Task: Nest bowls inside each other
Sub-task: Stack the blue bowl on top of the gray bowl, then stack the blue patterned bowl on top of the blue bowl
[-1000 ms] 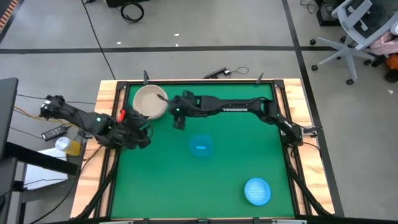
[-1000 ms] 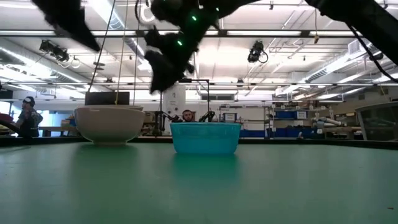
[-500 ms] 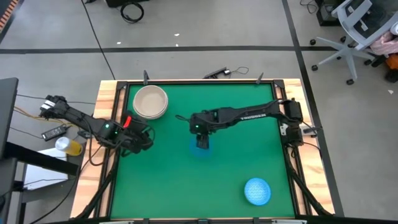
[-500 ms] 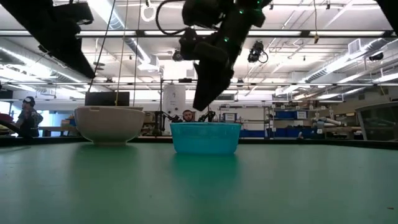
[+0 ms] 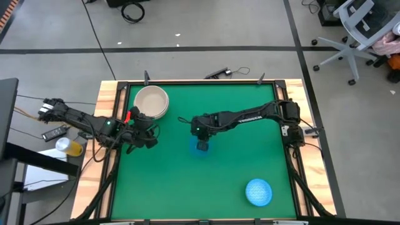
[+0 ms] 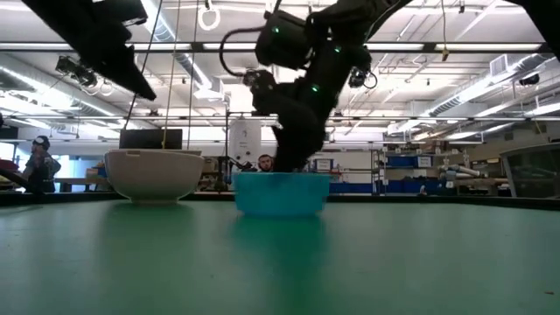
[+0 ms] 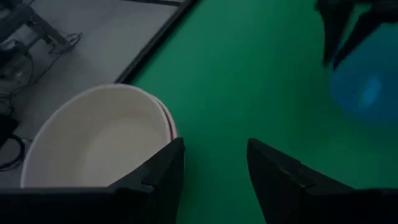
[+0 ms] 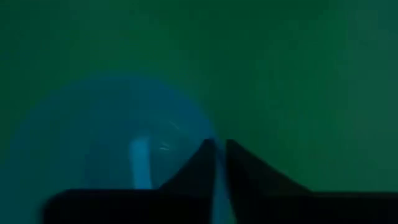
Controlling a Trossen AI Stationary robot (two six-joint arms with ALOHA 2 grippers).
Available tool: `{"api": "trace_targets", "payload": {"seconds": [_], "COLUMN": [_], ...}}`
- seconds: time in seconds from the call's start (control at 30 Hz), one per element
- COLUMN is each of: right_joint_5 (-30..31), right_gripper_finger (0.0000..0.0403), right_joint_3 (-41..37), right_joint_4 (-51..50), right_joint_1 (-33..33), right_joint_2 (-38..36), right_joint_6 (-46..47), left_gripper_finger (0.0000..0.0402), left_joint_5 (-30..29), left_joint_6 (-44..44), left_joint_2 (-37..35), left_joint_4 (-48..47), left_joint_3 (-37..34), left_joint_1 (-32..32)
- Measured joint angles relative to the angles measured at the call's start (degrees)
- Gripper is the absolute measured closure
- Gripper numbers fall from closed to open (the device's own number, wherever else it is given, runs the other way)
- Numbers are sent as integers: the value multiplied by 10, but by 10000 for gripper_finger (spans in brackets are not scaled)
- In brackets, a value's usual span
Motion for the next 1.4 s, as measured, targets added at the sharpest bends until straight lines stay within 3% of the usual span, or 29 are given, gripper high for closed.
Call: {"api": "trace_targets", "payload": {"seconds": [0.2, 0.37, 0.47, 0.57, 0.8, 1.03, 1.17, 1.4], "right_joint_5": [-18, 18, 29, -13, 27, 40, 36, 29], "right_gripper_finger": [385, 395, 395, 396, 395, 375, 336, 242], "right_joint_3": [49, 77, 80, 111, 264, 399, 427, 431], "right_joint_4": [103, 266, 401, 454, 408, 278, 212, 177], "right_joint_1": [-29, -64, -90, -115, -127, -134, -136, -137], "right_joint_2": [0, 0, 6, 43, 170, 261, 290, 272], "right_joint_6": [-2, 7, 39, 108, 137, 148, 153, 149], "left_gripper_finger": [225, 225, 225, 225, 225, 225, 225, 225], "left_joint_5": [0, 0, -6, -36, -58, -59, -60, -60], "left_joint_6": [46, 74, 89, 96, 88, 69, 35, -10], "left_joint_2": [0, 0, -1, -2, 0, 0, 1, 1], "left_joint_4": [-8, -27, -28, -26, -28, -48, -76, -113], "left_joint_3": [49, 104, 127, 138, 138, 138, 138, 137], "left_joint_1": [20, 20, 20, 21, 26, 25, 25, 25]}}
